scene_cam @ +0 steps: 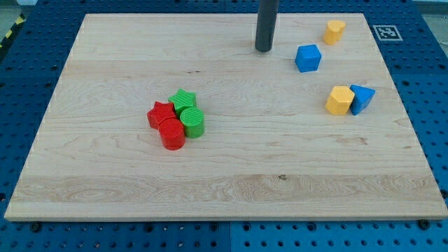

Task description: Slide the blue cube to the top left of the yellow hexagon

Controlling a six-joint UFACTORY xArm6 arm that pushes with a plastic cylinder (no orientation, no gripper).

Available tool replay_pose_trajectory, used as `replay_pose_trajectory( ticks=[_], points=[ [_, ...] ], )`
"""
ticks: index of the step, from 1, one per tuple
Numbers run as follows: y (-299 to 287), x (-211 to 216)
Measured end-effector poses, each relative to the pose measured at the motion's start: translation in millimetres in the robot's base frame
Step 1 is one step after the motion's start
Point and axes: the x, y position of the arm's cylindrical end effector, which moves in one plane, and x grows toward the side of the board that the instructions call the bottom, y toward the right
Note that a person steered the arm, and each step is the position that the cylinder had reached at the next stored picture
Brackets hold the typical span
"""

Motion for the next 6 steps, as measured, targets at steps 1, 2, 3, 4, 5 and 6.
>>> replay_pose_trajectory(
  ticks=[1,2,3,4,5,6],
  points=[
    [43,1],
    [69,42],
    [79,76],
    [79,72],
    [65,39],
    [33,-9]
  ],
)
